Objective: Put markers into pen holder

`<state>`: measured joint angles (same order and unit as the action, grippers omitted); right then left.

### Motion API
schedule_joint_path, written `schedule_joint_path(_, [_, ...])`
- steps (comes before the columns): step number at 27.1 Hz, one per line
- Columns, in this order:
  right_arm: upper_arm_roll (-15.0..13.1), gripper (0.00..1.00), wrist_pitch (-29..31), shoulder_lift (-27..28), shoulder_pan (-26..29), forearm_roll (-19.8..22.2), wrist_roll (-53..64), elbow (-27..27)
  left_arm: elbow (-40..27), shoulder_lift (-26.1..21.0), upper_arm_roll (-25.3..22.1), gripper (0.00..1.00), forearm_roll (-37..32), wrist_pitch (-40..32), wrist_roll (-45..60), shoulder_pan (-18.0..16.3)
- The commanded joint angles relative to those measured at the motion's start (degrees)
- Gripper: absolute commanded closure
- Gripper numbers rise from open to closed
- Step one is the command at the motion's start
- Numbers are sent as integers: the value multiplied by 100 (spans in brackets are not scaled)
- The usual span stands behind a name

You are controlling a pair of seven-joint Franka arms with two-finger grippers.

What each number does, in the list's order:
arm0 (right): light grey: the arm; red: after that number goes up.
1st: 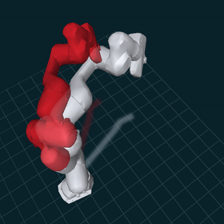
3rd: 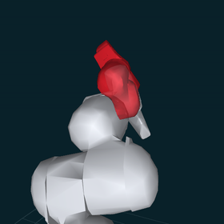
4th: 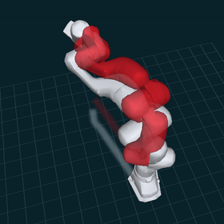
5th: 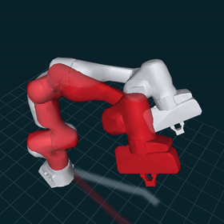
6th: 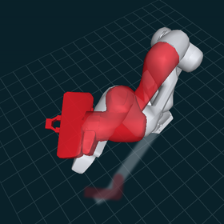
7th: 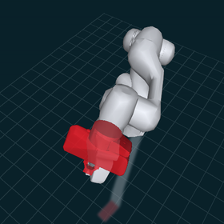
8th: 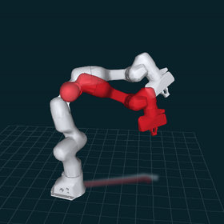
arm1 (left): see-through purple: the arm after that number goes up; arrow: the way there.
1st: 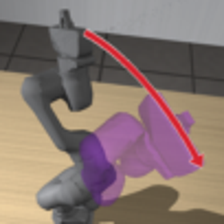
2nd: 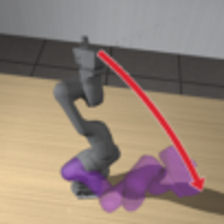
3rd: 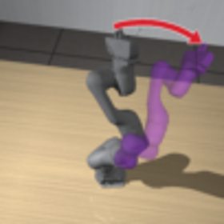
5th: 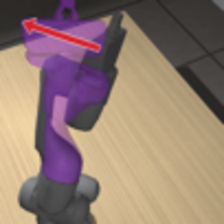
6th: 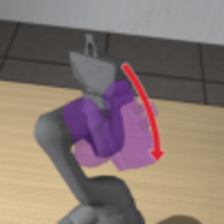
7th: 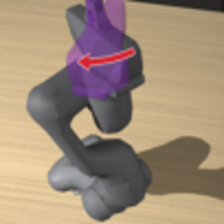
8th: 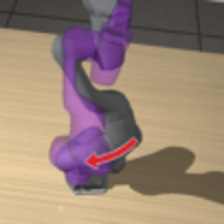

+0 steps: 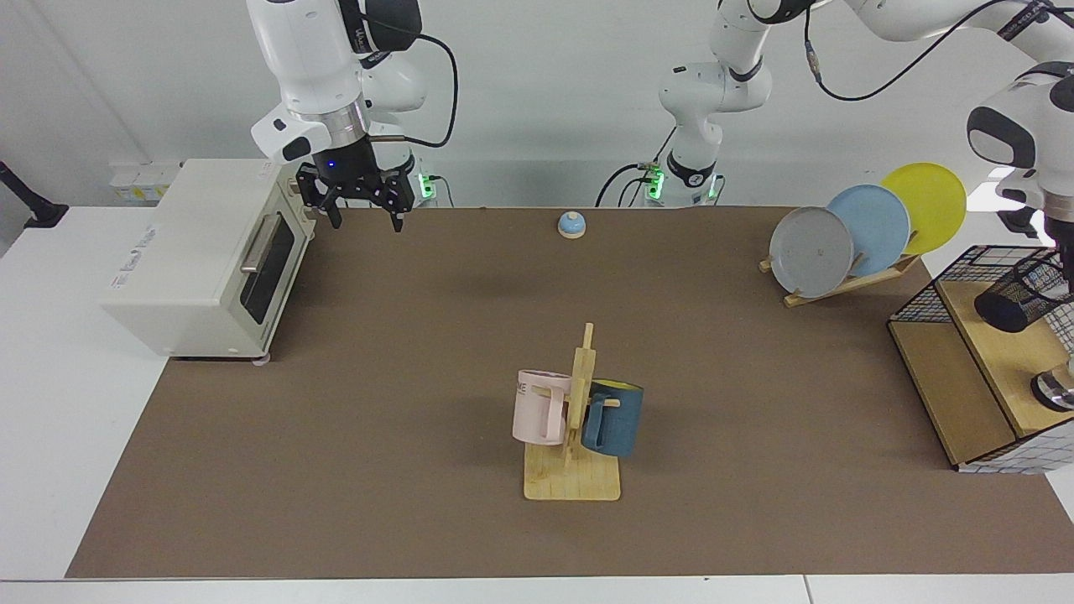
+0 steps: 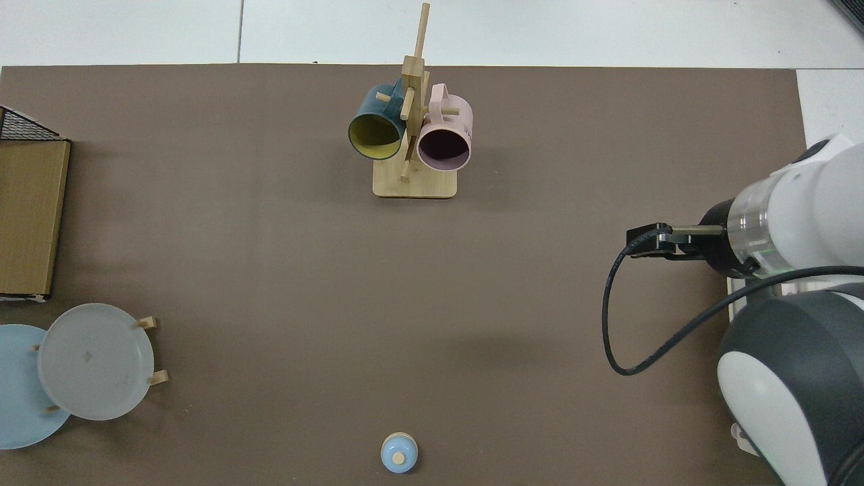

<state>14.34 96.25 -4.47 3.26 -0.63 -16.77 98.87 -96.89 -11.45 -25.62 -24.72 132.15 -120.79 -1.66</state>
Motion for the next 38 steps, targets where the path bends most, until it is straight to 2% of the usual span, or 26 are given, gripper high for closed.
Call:
schedule_joint_path(1, [43, 1, -45, -36, 87, -104, 68, 1, 170, 64, -75, 72, 29, -66, -41, 131])
schedule_joint_path(4, [43, 1, -45, -36, 87, -104, 68, 1, 336, 81, -22, 47, 38, -136, -32, 131])
schedule_joint_path(5, [43, 1, -45, -36, 87, -104, 68, 1, 415, 90, 4, 28, 38, -198, -32, 131])
schedule_joint_path(6, [43, 1, -45, -36, 87, -104, 68, 1, 494, 90, 56, 0, 38, -268, -32, 131])
schedule_joint_path(12, [43, 1, -45, -36, 87, -104, 68, 1, 864, 143, 478, 0, 73, -787, 99, 131])
schedule_joint_path(22, [43, 1, -45, -36, 87, -104, 68, 1, 943, 766, 1041, 0, 1082, -1797, 1741, 149])
schedule_joint_path(25, [43, 1, -45, -36, 87, -104, 68, 1, 926, 889, 1199, 0, 1400, -2113, 2662, 158])
schedule_joint_path(28, [43, 1, -45, -36, 87, -104, 68, 1, 917, 925, 1322, 0, 1514, -2675, 4339, 219])
schedule_joint_path(32, [43, 1, -45, -36, 87, -104, 68, 1, 917, 1074, 1770, 0, 1699, -3396, 6336, 254])
schedule_joint_path(38, [43, 1, -45, -36, 87, -104, 68, 1, 926, 1145, 2315, 0, 1901, -4047, 7981, 368])
